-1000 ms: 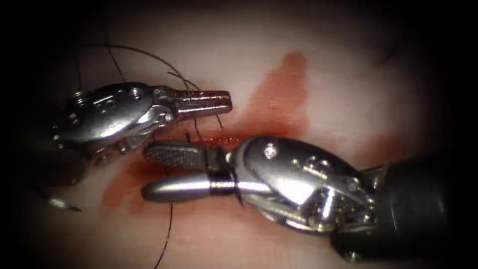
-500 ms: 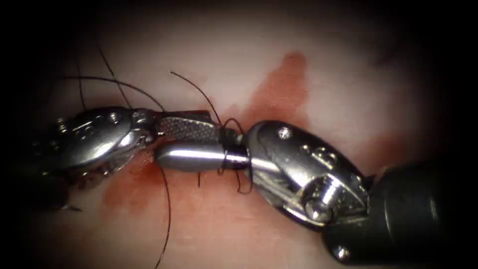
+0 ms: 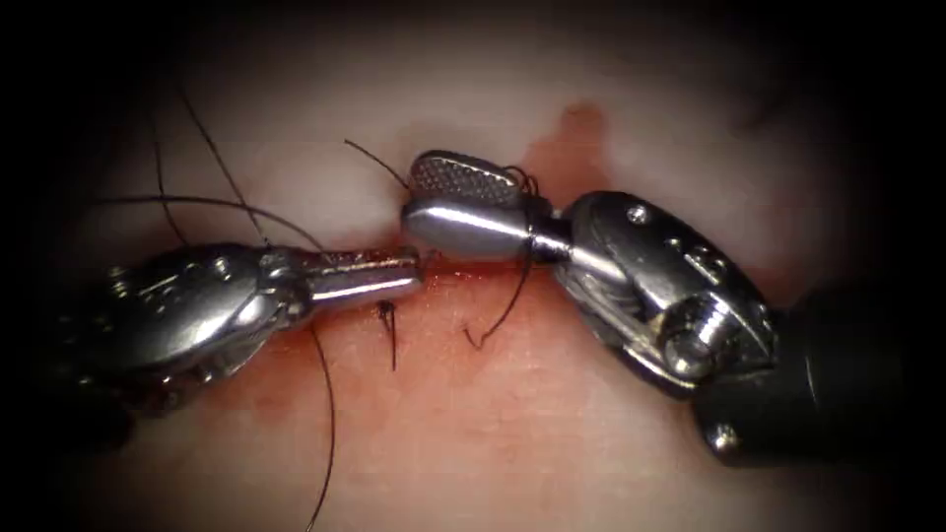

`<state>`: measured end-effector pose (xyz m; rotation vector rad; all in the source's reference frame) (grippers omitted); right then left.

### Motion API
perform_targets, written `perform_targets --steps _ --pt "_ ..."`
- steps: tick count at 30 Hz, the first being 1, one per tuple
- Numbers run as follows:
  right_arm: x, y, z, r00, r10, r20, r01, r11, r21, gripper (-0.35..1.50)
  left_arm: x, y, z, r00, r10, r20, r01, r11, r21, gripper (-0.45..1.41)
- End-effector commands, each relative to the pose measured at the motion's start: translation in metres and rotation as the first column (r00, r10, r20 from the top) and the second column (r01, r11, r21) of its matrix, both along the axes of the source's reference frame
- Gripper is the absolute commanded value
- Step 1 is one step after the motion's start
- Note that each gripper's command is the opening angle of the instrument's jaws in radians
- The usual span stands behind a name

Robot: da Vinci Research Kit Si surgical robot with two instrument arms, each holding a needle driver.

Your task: Wound Closure

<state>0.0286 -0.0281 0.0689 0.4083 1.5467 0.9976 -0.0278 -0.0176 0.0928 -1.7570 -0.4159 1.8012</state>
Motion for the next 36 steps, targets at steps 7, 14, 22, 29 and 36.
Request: perform_targets --steps 7,14,22,29,36 --pt "0.0024 0.0003 0.0024 0.981 -0.054 0.186 0.064 0.997 -0.050 0.47 -0.0007 -0.0009 0.0009 1.000 0.003 0.001 -0.003 1.000 -0.002 -0.45" --pt "0.0041 0.0004 0.0039 0.948 -0.096 0.304 0.126 0.989 -0.081 0.59 -0.0006 -0.0011 0.0008 1.000 0.006 0.002 -0.006 1.000 -0.003 -0.45" --pt "0.0047 -0.0006 0.0053 0.919 -0.131 0.372 0.165 0.984 -0.063 0.59 -0.0007 -0.0013 0.0010 1.000 0.008 0.003 -0.008 1.000 -0.005 -0.45" --pt "0.0047 -0.0015 0.0075 0.895 -0.152 0.420 0.192 0.980 -0.056 0.59 -0.0008 -0.0013 0.0011 1.000 0.011 0.004 -0.011 1.000 -0.006 -0.45" --pt "0.0050 -0.0016 0.0083 0.897 -0.176 0.406 0.214 0.976 -0.050 -0.35 -0.0007 -0.0013 0.0011 1.000 0.013 0.005 -0.013 1.000 -0.006 -0.45"
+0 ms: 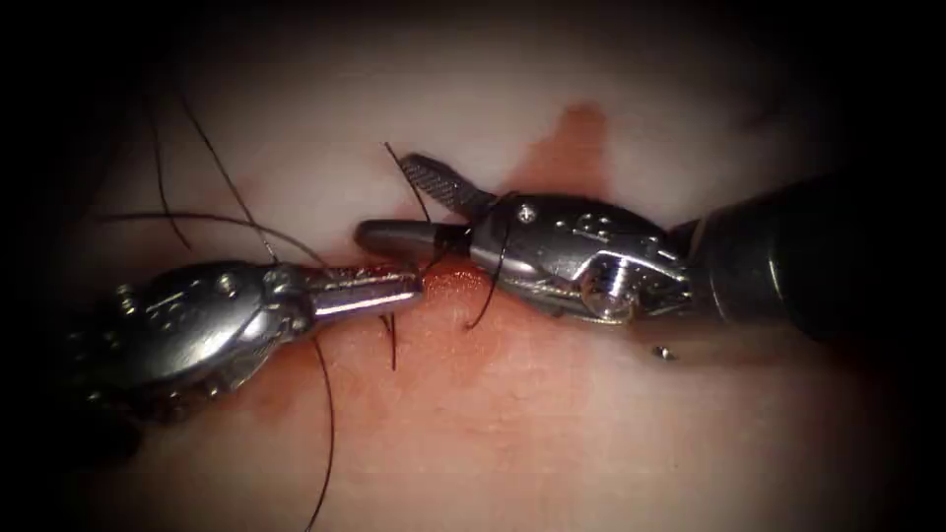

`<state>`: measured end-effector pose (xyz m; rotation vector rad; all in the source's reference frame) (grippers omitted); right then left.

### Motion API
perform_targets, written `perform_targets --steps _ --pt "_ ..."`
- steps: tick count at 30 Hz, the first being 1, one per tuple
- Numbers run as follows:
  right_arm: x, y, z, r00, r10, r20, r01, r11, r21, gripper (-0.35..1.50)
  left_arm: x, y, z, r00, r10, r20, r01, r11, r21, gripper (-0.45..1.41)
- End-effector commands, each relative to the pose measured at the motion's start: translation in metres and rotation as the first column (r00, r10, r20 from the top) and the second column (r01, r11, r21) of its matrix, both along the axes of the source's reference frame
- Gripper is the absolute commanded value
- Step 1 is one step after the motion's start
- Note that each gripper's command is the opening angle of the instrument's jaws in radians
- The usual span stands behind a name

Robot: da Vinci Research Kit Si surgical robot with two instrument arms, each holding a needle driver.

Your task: Wound Closure

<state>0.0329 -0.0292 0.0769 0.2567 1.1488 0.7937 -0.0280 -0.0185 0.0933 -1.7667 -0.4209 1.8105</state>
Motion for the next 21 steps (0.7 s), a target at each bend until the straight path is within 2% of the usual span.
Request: perform_targets --steps 1,13,18,21 --pt "0.0006 -0.0005 0.0003 1.000 -0.016 -0.010 0.016 1.000 0.007 -0.35 -0.0006 -0.0004 0.0005 1.000 0.002 0.002 -0.002 1.000 0.002 -0.45" --pt "-0.0015 -0.0005 -0.0014 0.999 0.020 0.040 -0.019 0.999 -0.026 -0.35 -0.0001 -0.0001 0.0005 1.000 0.007 0.005 -0.007 1.000 0.004 -0.45" --pt "-0.0018 -0.0013 -0.0029 0.998 0.035 0.060 -0.033 0.998 -0.048 -0.35 0.0014 0.0024 0.0000 1.000 -0.012 -0.001 0.012 1.000 0.018 -0.45" --pt "-0.0013 -0.0024 -0.0037 0.996 0.030 0.087 -0.026 0.999 -0.047 -0.35 0.0022 0.0056 0.0003 0.999 -0.006 -0.035 0.007 0.999 0.033 -0.45"
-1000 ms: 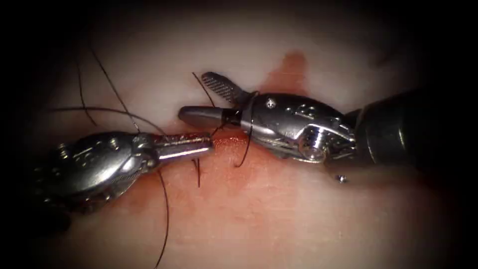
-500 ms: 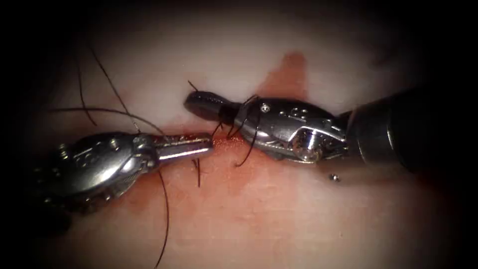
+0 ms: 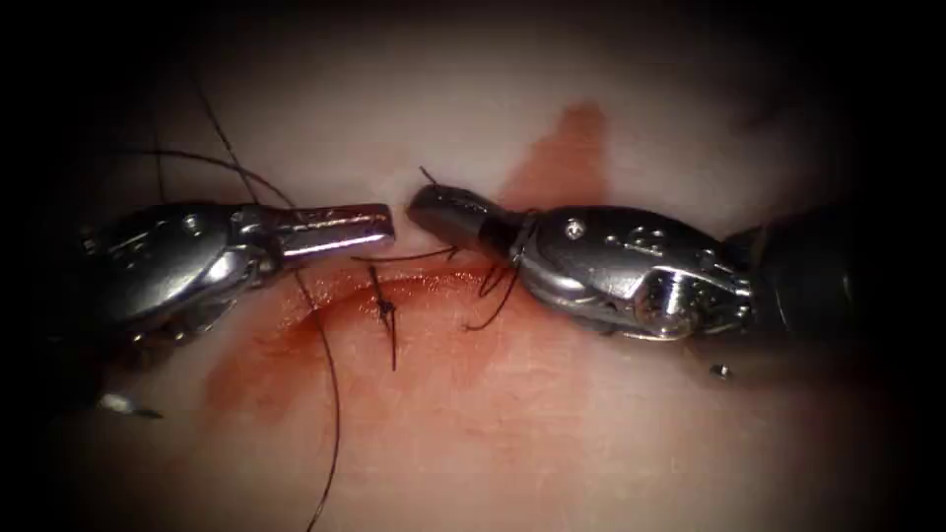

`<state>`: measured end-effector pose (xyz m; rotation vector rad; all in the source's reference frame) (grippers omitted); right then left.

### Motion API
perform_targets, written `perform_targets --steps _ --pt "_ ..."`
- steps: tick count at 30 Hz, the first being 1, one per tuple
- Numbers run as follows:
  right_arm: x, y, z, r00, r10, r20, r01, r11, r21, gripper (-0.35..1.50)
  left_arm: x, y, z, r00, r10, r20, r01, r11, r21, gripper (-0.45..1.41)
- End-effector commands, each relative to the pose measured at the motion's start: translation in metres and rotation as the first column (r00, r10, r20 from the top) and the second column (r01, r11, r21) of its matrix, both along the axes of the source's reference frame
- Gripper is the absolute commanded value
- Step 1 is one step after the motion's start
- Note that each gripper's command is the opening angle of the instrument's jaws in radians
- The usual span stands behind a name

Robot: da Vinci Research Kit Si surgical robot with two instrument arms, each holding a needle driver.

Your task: Wound Closure

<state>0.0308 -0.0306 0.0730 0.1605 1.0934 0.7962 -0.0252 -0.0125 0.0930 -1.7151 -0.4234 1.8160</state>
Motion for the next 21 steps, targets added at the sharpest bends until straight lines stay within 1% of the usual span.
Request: perform_targets --steps 1,2,4,5,7,8,9,12,14,17,21 --pt "0.0010 -0.0013 0.0000 1.000 0.000 0.023 0.000 1.000 0.010 -0.35 -0.0005 0.0004 0.0009 1.000 0.000 -0.016 0.000 1.000 0.013 -0.45" --pt "0.0013 -0.0019 -0.0004 0.999 0.009 0.053 -0.009 1.000 0.010 -0.35 -0.0005 0.0021 0.0016 0.999 0.004 -0.046 -0.003 1.000 0.012 -0.45" --pt "0.0016 -0.0026 -0.0008 0.997 0.023 0.075 -0.025 1.000 0.014 -0.35 -0.0006 0.0036 0.0023 0.998 -0.002 -0.068 0.002 1.000 0.007 -0.45" --pt "0.0016 -0.0026 -0.0008 0.997 0.023 0.075 -0.025 1.000 0.014 -0.35 -0.0006 0.0036 0.0023 0.998 -0.002 -0.068 0.002 1.000 0.007 -0.45" --pt "0.0019 -0.0034 -0.0014 0.996 0.030 0.080 -0.031 0.999 0.013 -0.35 -0.0008 0.0058 0.0033 0.994 -0.014 -0.110 0.014 1.000 -0.002 -0.45" --pt "0.0019 -0.0034 -0.0014 0.996 0.030 0.080 -0.031 0.999 0.013 -0.35 -0.0008 0.0058 0.0033 0.994 -0.014 -0.110 0.014 1.000 -0.002 -0.45" --pt "0.0021 -0.0040 -0.0018 0.996 0.015 0.085 -0.015 1.000 -0.004 -0.35 -0.0009 0.0080 0.0041 0.987 -0.027 -0.160 0.025 1.000 -0.014 -0.45" --pt "0.0016 -0.0049 -0.0024 0.996 0.004 0.088 -0.003 1.000 -0.011 -0.35 -0.0008 0.0104 0.0049 0.971 -0.030 -0.238 0.022 0.999 -0.037 -0.45" --pt "0.0011 -0.0052 -0.0026 0.996 -0.004 0.087 0.005 1.000 -0.009 -0.35 -0.0008 0.0110 0.0051 0.964 -0.032 -0.264 0.020 0.999 -0.049 -0.45" --pt "0.0006 -0.0056 -0.0026 0.996 -0.011 0.089 0.011 1.000 -0.008 -0.35 -0.0006 0.0117 0.0052 0.959 -0.040 -0.280 0.024 0.998 -0.063 -0.45" --pt "-0.0011 -0.0068 -0.0028 0.994 -0.021 0.104 0.022 1.000 -0.008 -0.35 -0.0006 0.0134 0.0054 0.949 -0.063 -0.309 0.032 0.994 -0.107 -0.45"
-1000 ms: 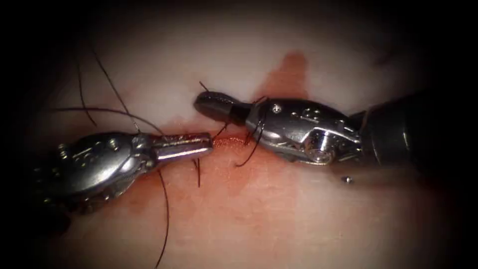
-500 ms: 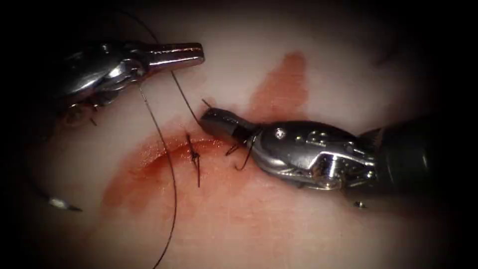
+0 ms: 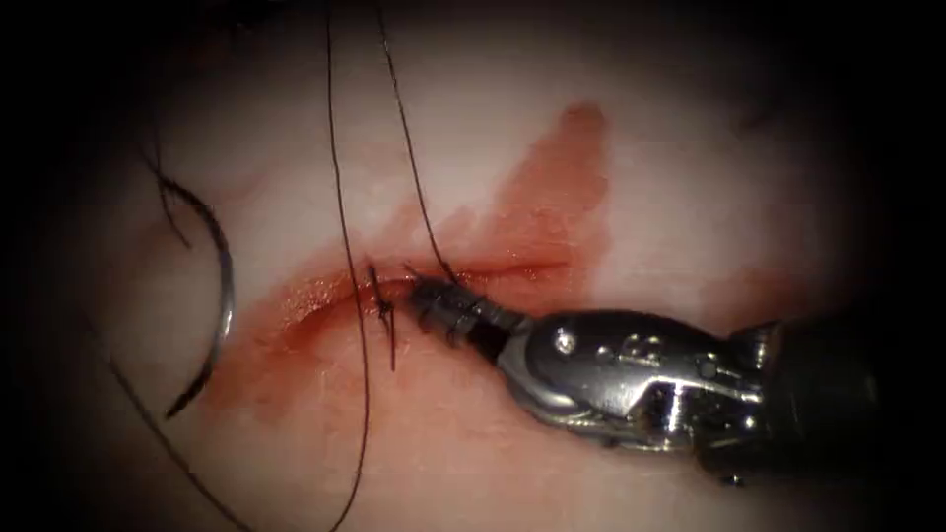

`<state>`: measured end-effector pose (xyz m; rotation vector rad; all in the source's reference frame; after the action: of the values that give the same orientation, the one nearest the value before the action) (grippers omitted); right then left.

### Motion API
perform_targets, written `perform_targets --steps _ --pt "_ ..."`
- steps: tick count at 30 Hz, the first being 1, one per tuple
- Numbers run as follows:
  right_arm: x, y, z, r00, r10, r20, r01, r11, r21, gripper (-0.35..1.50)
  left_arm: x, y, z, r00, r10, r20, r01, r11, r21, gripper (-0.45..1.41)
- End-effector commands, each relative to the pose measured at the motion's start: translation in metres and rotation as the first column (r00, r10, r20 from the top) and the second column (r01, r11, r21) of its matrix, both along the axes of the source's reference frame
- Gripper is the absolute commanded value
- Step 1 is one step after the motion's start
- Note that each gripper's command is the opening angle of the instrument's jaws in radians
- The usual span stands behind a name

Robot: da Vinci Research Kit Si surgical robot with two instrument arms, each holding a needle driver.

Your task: Wound Closure

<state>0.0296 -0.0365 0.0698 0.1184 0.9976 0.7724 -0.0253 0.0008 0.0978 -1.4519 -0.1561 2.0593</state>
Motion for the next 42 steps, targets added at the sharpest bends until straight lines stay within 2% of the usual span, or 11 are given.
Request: perform_targets --steps 1,9,15,25,31,42 --pt "0.0001 -0.0009 0.0004 1.000 -0.002 0.001 0.002 1.000 0.003 -0.35 -0.0006 0.0001 0.0006 1.000 0.000 0.000 0.000 1.000 0.002 -0.45" --pt "-0.0003 -0.0026 -0.0002 0.999 -0.035 0.005 0.035 0.999 0.018 -0.35 -0.0004 0.0022 0.0008 0.999 0.009 -0.037 -0.011 0.998 -0.054 -0.45" --pt "-0.0005 -0.0039 -0.0011 0.998 -0.070 -0.011 0.070 0.997 0.031 -0.35 -0.0003 0.0053 -0.0004 0.998 0.008 -0.059 -0.013 0.996 -0.085 -0.45" --pt "-0.0020 -0.0047 -0.0016 0.996 -0.090 -0.020 0.090 0.995 0.034 -0.35 -0.0012 0.0063 0.0004 0.997 0.007 -0.079 -0.016 0.993 -0.120 -0.45" --pt "-0.0019 -0.0052 -0.0020 0.994 -0.106 -0.038 0.107 0.994 0.038 -0.35 -0.0019 0.0068 0.0004 0.996 0.010 -0.094 -0.023 0.989 -0.148 -0.45" --pt "-0.0016 -0.0099 -0.0047 0.976 -0.204 -0.080 0.209 0.976 0.060 -0.35 -0.0028 0.0076 0.0003 0.994 0.005 -0.113 -0.025 0.985 -0.172 -0.45"
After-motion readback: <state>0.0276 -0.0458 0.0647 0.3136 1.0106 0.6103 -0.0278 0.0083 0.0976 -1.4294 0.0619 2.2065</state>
